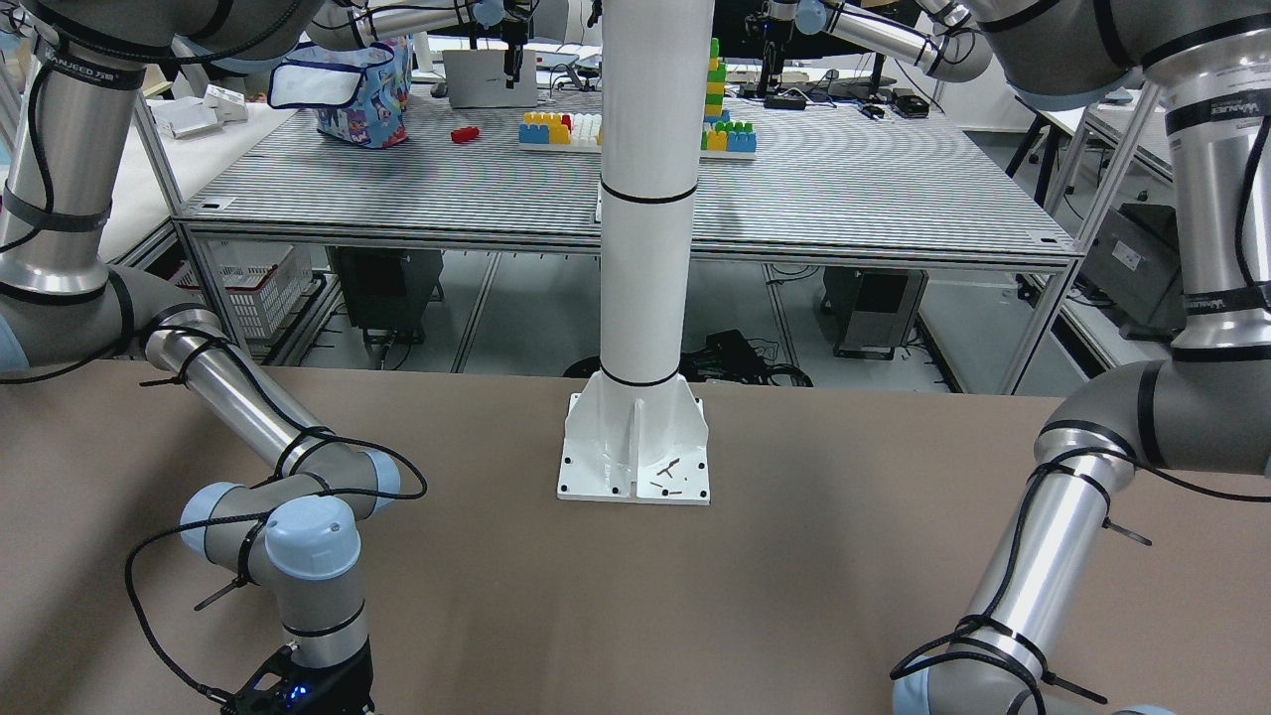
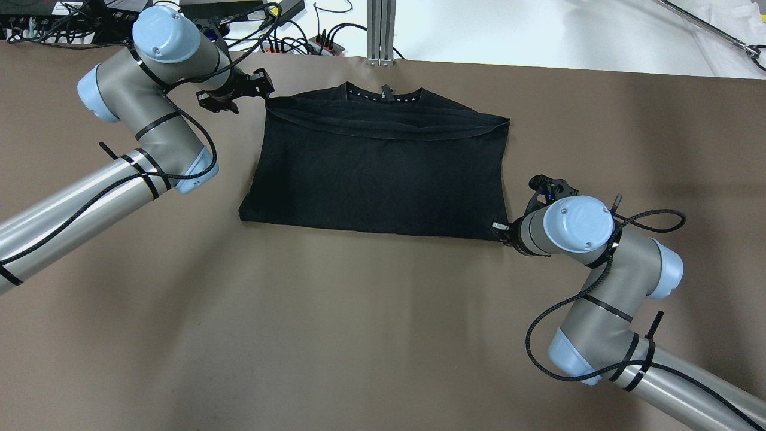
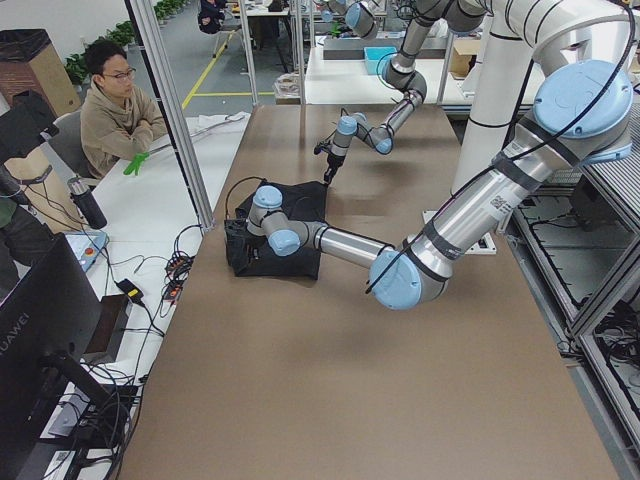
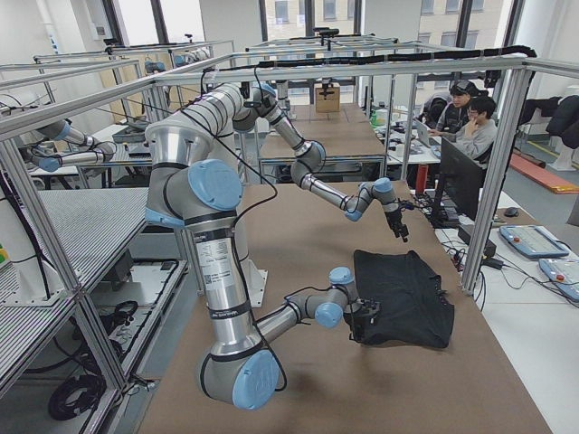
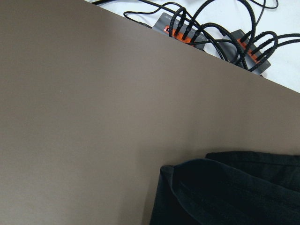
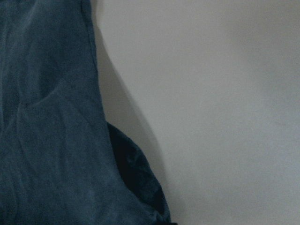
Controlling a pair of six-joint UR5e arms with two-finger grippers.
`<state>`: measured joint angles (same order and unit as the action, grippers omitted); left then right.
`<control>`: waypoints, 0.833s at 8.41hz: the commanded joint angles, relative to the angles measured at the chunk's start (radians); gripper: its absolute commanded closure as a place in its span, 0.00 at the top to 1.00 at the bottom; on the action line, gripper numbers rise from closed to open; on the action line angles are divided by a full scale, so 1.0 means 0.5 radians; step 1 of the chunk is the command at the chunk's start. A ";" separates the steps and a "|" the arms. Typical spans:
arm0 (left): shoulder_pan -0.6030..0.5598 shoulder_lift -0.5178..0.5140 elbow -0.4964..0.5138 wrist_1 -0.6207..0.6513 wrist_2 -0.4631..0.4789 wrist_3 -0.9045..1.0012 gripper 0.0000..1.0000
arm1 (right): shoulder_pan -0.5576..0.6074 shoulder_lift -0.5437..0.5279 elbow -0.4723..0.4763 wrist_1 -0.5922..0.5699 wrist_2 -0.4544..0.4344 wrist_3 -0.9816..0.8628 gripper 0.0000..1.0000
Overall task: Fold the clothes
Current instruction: 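Move the right gripper to the folded shirt's corner nearest the robot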
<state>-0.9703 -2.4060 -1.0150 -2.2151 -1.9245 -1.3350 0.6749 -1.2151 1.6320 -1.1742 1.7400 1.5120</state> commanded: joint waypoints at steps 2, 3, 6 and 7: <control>0.002 0.014 -0.001 0.000 -0.001 0.007 0.78 | 0.018 0.016 0.003 -0.002 0.017 0.001 0.00; 0.002 0.014 -0.001 0.000 0.002 0.004 0.78 | 0.034 0.016 0.022 -0.023 0.027 -0.002 0.00; 0.029 0.014 -0.001 0.000 0.045 -0.027 0.78 | 0.046 0.007 0.046 -0.002 0.082 -0.002 0.00; 0.029 0.014 -0.001 -0.003 0.045 -0.030 0.78 | 0.049 0.004 0.046 0.001 0.082 -0.002 0.00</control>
<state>-0.9586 -2.3992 -1.0155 -2.2151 -1.9101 -1.3418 0.6958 -1.2117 1.6530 -1.1772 1.7756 1.5128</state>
